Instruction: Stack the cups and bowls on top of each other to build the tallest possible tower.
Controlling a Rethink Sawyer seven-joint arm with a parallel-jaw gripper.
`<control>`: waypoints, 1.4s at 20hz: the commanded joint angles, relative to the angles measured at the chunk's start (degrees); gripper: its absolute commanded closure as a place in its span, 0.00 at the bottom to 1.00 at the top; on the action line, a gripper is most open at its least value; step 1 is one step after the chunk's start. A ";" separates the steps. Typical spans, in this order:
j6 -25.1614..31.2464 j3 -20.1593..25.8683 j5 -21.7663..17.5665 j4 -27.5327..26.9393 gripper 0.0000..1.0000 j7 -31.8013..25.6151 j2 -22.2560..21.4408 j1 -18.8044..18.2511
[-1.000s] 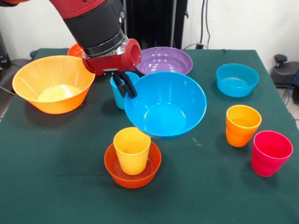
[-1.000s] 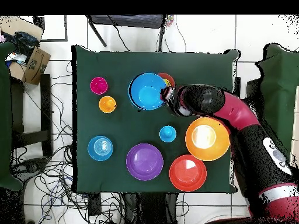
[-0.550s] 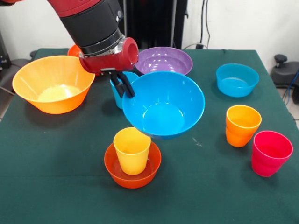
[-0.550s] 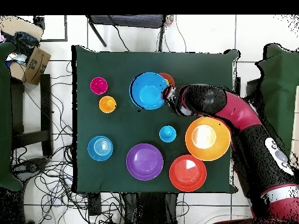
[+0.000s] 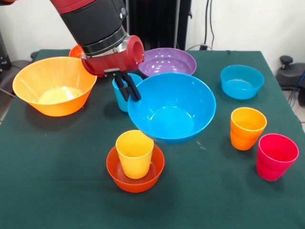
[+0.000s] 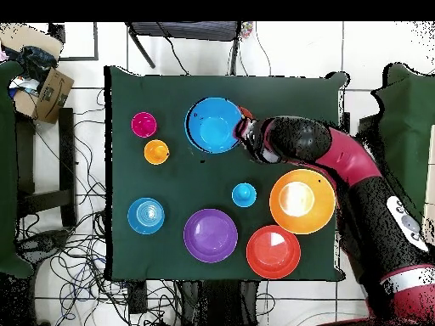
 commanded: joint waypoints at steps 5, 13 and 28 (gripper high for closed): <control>7.06 4.53 -4.64 -5.42 1.00 -15.86 3.27 -2.02; 8.51 6.64 -6.11 -5.17 1.00 -17.08 4.17 -4.32; 5.02 9.86 -10.97 -1.54 1.00 -16.03 3.47 -7.38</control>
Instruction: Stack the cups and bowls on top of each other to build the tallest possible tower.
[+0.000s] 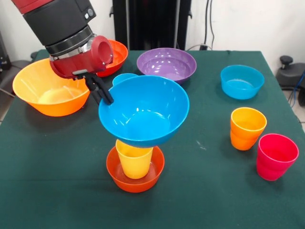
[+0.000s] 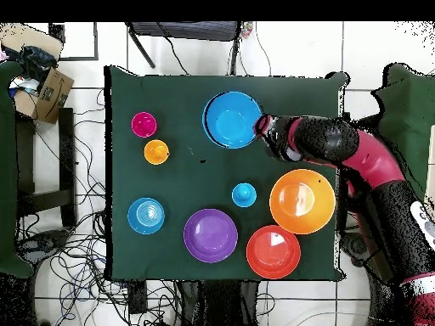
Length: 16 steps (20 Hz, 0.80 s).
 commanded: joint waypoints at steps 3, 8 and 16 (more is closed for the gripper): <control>2.18 3.19 -5.86 1.42 1.00 -15.28 0.33 -0.14; 1.00 3.81 -7.17 2.74 1.00 -14.18 0.15 -0.77; 0.04 4.94 -8.95 3.67 1.00 -13.88 0.38 -1.97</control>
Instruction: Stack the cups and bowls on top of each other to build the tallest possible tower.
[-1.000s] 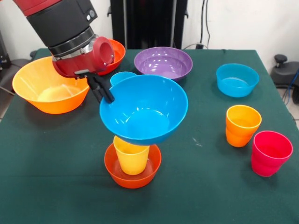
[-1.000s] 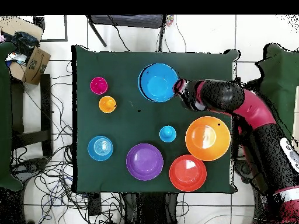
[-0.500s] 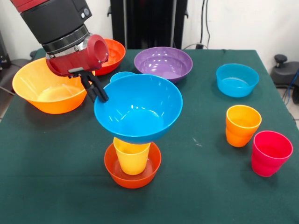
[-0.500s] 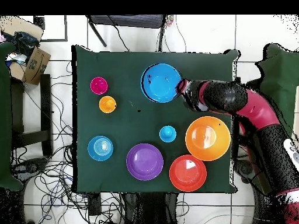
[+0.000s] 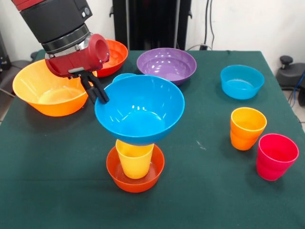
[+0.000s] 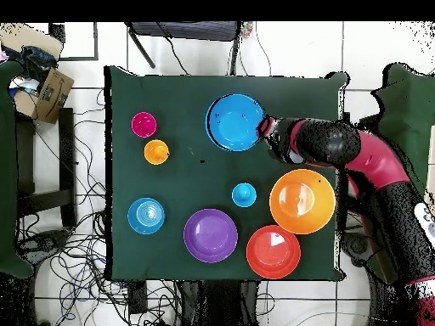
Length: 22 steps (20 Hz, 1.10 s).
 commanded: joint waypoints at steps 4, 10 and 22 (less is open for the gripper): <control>-0.70 2.72 -5.68 3.92 1.00 -13.71 0.28 -0.84; -2.14 3.35 -7.24 4.77 1.00 -12.92 0.49 -1.59; -1.59 3.40 -9.05 3.12 1.00 -11.53 0.33 -0.76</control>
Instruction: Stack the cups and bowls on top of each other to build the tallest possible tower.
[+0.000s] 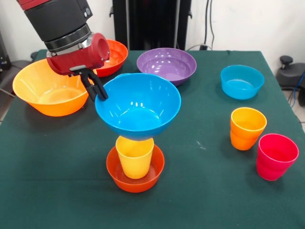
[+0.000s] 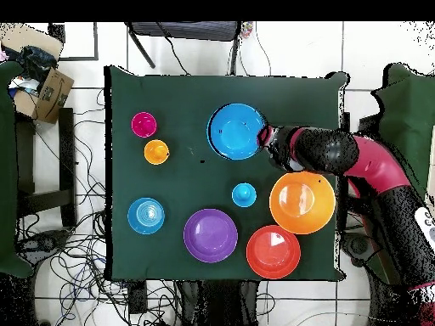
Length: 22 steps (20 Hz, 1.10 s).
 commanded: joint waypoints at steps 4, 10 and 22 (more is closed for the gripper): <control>-1.13 1.26 -4.21 -0.50 1.00 -11.57 0.74 1.98; 0.00 1.15 -3.97 -2.33 1.00 -11.50 1.29 2.88; 3.20 1.18 -3.13 -7.71 1.00 -13.07 3.57 4.51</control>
